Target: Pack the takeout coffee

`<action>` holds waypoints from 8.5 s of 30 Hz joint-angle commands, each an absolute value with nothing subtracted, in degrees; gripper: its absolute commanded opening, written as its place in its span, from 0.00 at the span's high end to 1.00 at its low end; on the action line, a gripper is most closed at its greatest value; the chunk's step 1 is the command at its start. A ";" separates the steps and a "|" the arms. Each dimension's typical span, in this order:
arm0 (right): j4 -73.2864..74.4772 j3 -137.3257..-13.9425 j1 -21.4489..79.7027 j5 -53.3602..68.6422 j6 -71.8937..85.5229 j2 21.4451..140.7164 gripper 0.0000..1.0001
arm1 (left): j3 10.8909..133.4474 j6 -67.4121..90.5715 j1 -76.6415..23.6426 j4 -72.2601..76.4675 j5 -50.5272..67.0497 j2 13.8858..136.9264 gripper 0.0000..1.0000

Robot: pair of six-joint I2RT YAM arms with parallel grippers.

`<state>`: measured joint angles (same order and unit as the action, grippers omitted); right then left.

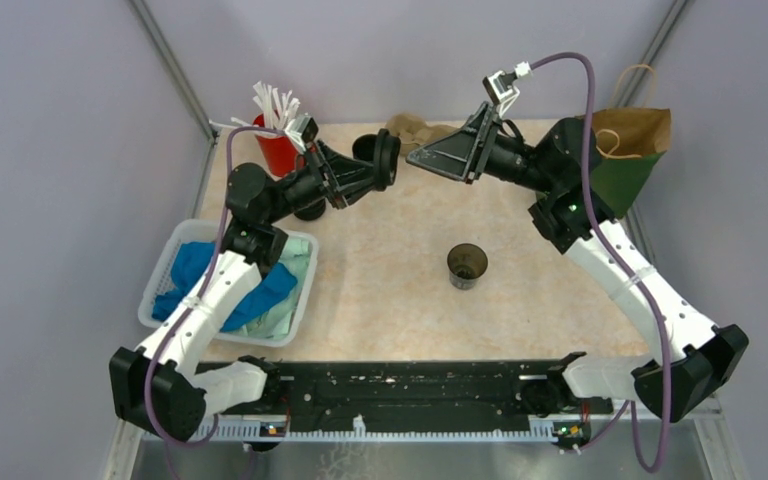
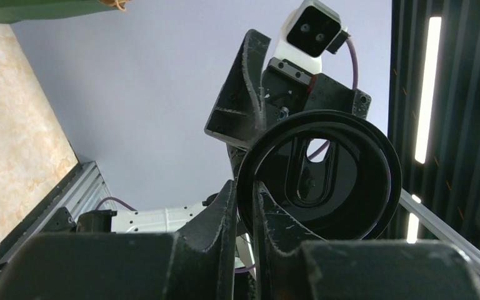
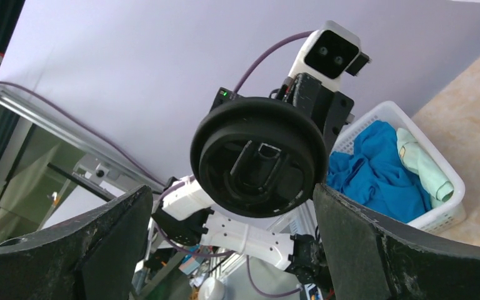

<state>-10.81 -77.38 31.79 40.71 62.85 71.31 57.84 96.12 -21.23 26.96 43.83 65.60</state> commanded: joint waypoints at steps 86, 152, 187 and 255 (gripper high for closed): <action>67.29 -84.63 34.43 -3.56 17.90 77.50 0.23 | 58.83 50.71 -29.04 -14.39 28.80 65.17 0.04; 52.56 -74.62 35.96 -9.65 19.34 89.75 0.15 | 55.31 48.09 -24.60 -16.51 29.61 66.30 0.04; 26.32 -45.95 -2.51 46.27 26.28 70.47 0.47 | 70.73 50.19 -33.64 -8.28 48.07 103.56 0.58; 19.59 -42.32 -2.49 49.21 25.40 78.73 0.66 | 65.64 58.63 -34.04 7.39 43.54 105.77 0.55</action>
<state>20.14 -41.60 -2.74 48.34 26.61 79.50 65.98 58.72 -34.46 4.62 43.88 107.70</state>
